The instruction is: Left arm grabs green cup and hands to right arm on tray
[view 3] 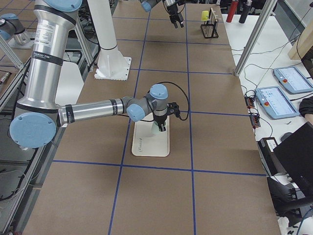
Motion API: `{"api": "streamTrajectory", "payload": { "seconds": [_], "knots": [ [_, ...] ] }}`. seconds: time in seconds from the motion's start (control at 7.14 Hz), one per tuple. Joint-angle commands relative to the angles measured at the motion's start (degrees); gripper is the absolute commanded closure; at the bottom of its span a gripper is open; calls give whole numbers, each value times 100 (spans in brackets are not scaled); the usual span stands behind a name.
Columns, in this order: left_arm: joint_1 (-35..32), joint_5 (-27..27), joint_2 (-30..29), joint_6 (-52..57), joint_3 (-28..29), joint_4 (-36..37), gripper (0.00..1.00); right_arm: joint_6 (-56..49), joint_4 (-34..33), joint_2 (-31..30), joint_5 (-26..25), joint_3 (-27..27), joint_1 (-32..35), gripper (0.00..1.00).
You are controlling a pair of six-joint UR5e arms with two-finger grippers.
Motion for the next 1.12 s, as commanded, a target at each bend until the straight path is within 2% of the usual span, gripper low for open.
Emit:
{"api": "streamTrajectory", "payload": {
  "seconds": [0.0,0.14,0.28,0.42,0.56,0.7,0.84,0.98],
  "knots": [
    [2,0,14,0,1,4,0,-9,1,1,-33,-99,-128,100],
    [2,0,14,0,1,-4,0,-9,1,9,-33,-143,-181,100],
    [2,0,6,0,1,4,0,-9,1,27,-33,-169,-216,88],
    [2,0,14,0,1,4,0,-18,1,27,-33,-196,-225,56],
    [2,0,6,9,1,-4,0,-27,9,27,-33,-196,-225,37],
    [2,0,6,9,1,-4,0,-88,9,27,-33,-187,-217,14],
    [2,0,14,9,1,4,0,-115,9,18,-24,-126,-199,2],
    [-7,0,14,9,1,4,0,-115,9,-8,11,-47,-182,1]
  ]
}}
